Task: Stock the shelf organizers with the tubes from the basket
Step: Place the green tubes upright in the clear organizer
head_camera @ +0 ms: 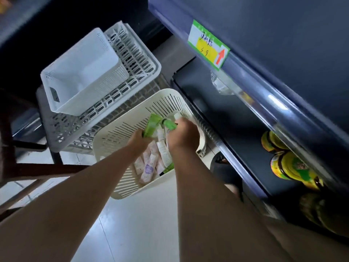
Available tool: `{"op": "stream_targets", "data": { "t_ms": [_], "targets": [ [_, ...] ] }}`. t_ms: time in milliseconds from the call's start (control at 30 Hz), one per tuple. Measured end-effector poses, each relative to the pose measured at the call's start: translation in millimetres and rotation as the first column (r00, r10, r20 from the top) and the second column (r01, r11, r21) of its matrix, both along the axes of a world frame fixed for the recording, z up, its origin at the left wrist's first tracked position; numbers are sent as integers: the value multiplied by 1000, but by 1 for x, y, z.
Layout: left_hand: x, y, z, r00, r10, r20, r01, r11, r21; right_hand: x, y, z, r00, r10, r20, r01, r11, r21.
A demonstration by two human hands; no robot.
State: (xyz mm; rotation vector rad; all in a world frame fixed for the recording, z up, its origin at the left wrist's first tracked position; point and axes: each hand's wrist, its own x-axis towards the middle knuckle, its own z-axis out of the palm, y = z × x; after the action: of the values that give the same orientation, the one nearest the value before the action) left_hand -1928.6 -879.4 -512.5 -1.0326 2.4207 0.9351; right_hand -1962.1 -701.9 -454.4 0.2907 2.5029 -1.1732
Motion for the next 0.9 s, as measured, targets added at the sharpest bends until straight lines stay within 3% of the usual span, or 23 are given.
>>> {"op": "stream_targets", "data": {
  "t_ms": [100, 200, 400, 533, 667, 900],
  "targets": [
    [14, 7, 20, 955, 272, -116, -255, 957, 140, 2, -2, 29, 1000, 0, -9, -1, 999, -48],
    [25, 18, 51, 875, 427, -229, -360, 888, 285, 2, 3, 51, 996, 9, -88, -17, 996, -86],
    [33, 46, 120, 826, 467, -315, -242, 799, 550, 4, 44, 83, 969, 175, -176, -201, 970, -139],
    [37, 72, 163, 750, 567, -341, -190, 678, 710, 7, 59, 138, 971, 87, -221, -140, 962, -233],
    [47, 101, 208, 752, 501, -429, -5, 655, 755, 29, 71, 187, 953, -148, -264, 8, 885, -465],
    [62, 141, 278, 714, 139, -686, 404, 718, 566, 79, 131, 242, 831, -228, -508, -31, 892, -451]
  ]
}}
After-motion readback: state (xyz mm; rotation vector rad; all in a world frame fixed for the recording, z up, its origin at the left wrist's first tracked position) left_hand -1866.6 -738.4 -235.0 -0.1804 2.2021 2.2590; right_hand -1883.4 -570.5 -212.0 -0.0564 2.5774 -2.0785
